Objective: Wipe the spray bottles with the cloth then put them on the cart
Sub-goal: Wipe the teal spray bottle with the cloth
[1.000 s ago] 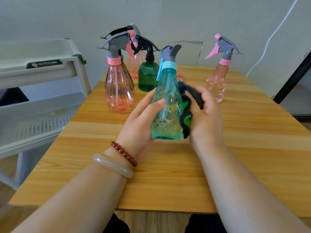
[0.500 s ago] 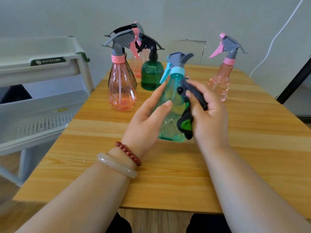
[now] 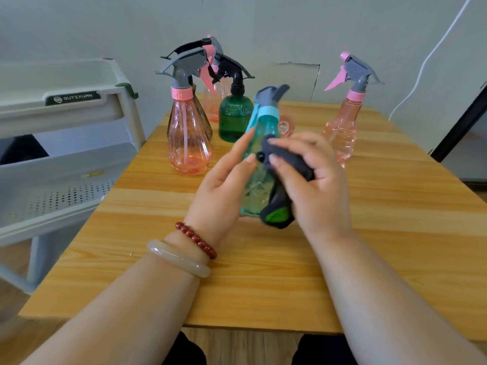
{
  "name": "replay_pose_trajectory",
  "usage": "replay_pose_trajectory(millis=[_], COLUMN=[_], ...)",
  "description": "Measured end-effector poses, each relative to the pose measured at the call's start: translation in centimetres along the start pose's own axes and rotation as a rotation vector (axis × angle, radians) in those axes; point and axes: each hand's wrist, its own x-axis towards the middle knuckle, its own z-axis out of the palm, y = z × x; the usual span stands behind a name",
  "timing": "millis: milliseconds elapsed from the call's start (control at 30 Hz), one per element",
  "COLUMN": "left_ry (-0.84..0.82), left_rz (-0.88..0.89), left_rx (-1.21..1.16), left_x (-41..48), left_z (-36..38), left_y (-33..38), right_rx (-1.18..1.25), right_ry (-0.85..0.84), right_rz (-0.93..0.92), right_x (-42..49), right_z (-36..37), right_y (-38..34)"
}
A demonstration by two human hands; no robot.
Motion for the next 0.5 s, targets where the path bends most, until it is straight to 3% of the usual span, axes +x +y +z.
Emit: replay_pose_trajectory(millis=[100,300,367,500], left_ry=[0.002,-0.062,-0.048,0.038], left_rz=[-0.004,0.007,-0.003,-0.058], left_rx=[-0.043,0.073,0.018,-0.070], left_x=[0.0,-0.1,-0.2,0.2], left_z=[-0.5,0.4,0.3,-0.5], left_y=[0.0,-0.2,-0.2,0.1], right_rx=[-0.026,0.150,0.141,0.051], right_ry=[-0.038,0.192,0.155,0.016], right_rz=[-0.102,0.269,0.233,-0.018], right_x=[-0.2,1.0,0.6,-0.6], right_z=[0.3,-0.2,-0.2,0.6], right_y=[-0.3,1.3,1.1,-0.5])
